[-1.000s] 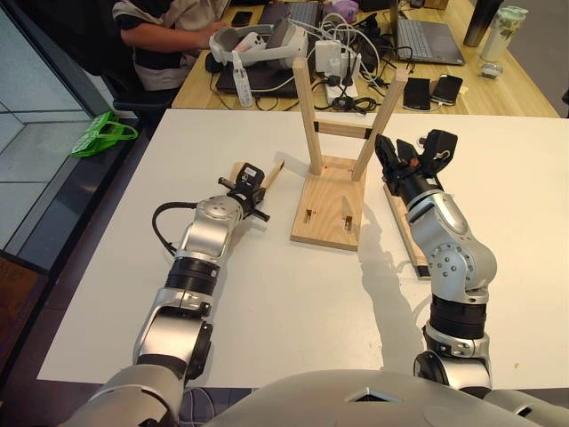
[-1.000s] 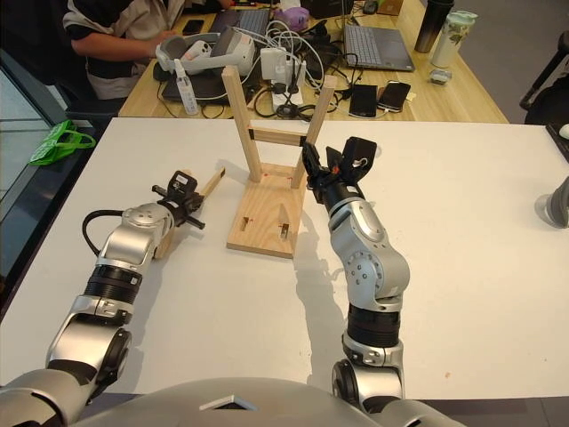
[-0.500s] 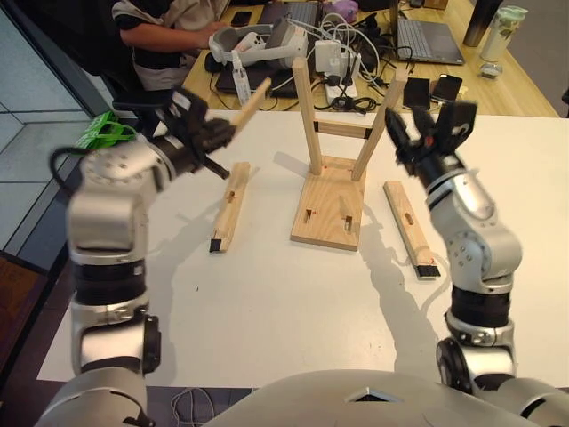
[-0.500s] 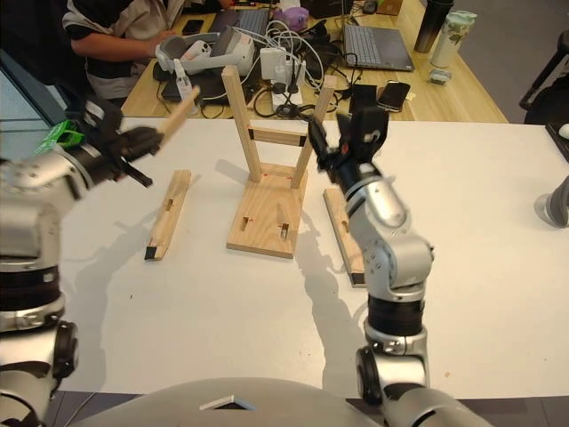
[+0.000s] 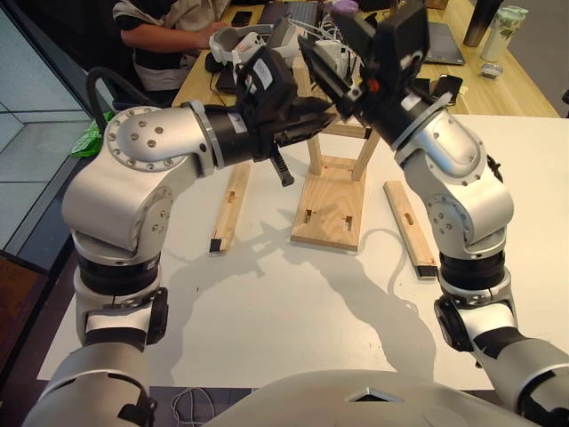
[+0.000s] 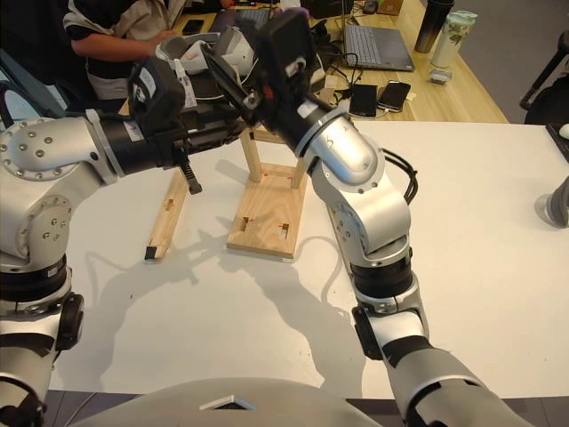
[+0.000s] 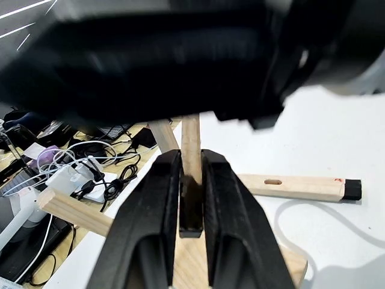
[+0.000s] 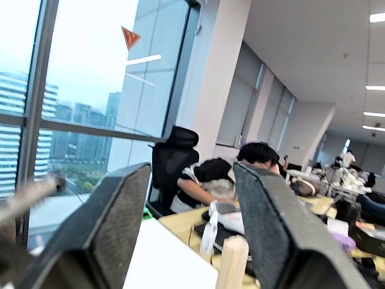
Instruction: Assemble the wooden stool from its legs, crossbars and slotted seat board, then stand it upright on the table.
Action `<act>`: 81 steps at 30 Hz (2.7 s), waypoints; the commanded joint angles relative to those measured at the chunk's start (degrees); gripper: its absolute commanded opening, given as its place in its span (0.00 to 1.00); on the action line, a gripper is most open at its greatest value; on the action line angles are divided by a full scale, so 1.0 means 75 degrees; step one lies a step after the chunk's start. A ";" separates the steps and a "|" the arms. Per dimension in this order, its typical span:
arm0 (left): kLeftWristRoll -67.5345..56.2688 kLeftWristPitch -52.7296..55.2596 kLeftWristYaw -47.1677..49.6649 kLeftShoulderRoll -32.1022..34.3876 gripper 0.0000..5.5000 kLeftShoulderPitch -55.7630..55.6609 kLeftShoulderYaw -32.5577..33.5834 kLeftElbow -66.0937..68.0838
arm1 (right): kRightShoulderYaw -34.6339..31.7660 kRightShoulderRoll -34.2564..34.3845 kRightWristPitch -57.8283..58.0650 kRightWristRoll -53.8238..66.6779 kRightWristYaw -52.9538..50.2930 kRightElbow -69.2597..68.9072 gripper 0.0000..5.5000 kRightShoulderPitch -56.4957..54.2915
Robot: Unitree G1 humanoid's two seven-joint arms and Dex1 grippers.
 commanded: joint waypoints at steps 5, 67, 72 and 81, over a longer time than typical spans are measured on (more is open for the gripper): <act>-0.0846 0.0473 0.0048 0.0242 0.07 -0.0058 0.0563 -0.0528 | -0.0095 -0.0154 -0.0052 -0.0403 -0.0049 0.0103 0.46 0.0438; -0.1757 0.1474 0.2253 -0.0282 0.06 -0.1044 0.0685 0.0494 | 0.1524 -0.0785 -0.3092 -0.4906 0.0994 0.1294 0.53 0.0972; -0.1659 0.1464 0.2290 -0.0209 0.06 -0.0995 0.0623 0.0523 | 0.1403 -0.0763 -0.3156 -0.4851 0.0991 0.1329 0.38 0.1016; -0.1516 0.1361 0.2254 -0.0145 0.06 -0.0973 0.0531 0.0500 | 0.1290 -0.0724 -0.3176 -0.4791 0.0988 0.1461 0.24 0.0972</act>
